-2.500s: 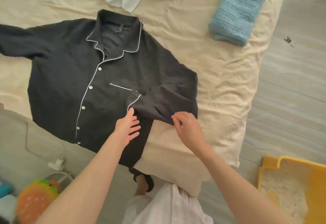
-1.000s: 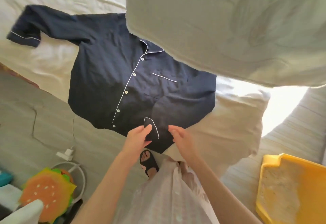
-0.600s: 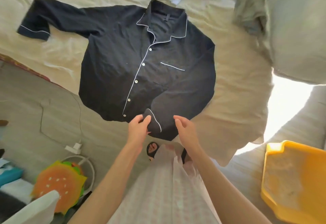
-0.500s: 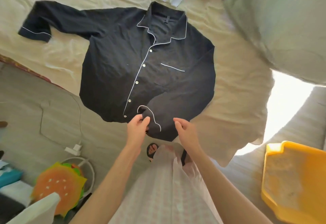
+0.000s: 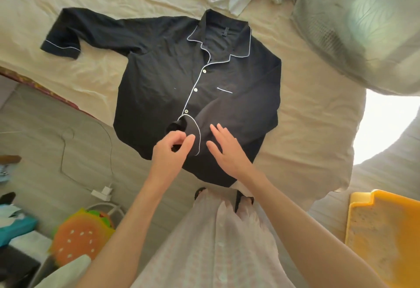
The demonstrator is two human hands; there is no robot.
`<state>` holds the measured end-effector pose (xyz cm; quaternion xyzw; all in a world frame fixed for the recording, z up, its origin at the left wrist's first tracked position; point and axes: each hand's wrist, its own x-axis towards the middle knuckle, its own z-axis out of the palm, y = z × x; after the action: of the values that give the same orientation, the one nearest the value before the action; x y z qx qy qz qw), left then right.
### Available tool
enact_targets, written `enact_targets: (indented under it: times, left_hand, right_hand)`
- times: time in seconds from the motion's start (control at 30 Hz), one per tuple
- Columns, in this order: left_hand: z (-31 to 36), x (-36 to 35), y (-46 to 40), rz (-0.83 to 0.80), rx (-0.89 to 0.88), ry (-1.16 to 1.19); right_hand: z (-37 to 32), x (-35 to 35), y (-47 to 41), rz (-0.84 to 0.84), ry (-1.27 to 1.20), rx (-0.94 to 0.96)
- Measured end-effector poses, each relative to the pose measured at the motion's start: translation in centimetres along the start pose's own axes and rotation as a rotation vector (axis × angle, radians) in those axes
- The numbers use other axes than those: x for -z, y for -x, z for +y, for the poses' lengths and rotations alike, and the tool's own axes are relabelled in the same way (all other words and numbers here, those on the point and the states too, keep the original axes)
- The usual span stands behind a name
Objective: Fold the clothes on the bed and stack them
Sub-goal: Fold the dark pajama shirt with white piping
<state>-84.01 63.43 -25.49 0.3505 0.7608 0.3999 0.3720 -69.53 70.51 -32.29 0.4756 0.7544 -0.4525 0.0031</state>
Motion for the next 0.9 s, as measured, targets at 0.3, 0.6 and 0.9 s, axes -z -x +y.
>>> enact_targets:
  times: [0.3, 0.6, 0.9]
  left_hand:
    - [1.9, 5.9, -5.4, 0.115, -0.230, -0.049]
    - [-2.4, 11.4, -13.0, 0.220, -0.012, -0.071]
    - [-10.3, 13.8, -18.2, 0.253, 0.223, -0.180]
  right_hand:
    - [-2.6, -0.3, -4.4, 0.047, 0.071, 0.067]
    - [-2.4, -0.6, -13.1, -0.099, 0.261, -0.018]
    - [-1.1, -3.0, -17.4, -0.192, 0.421, -0.123]
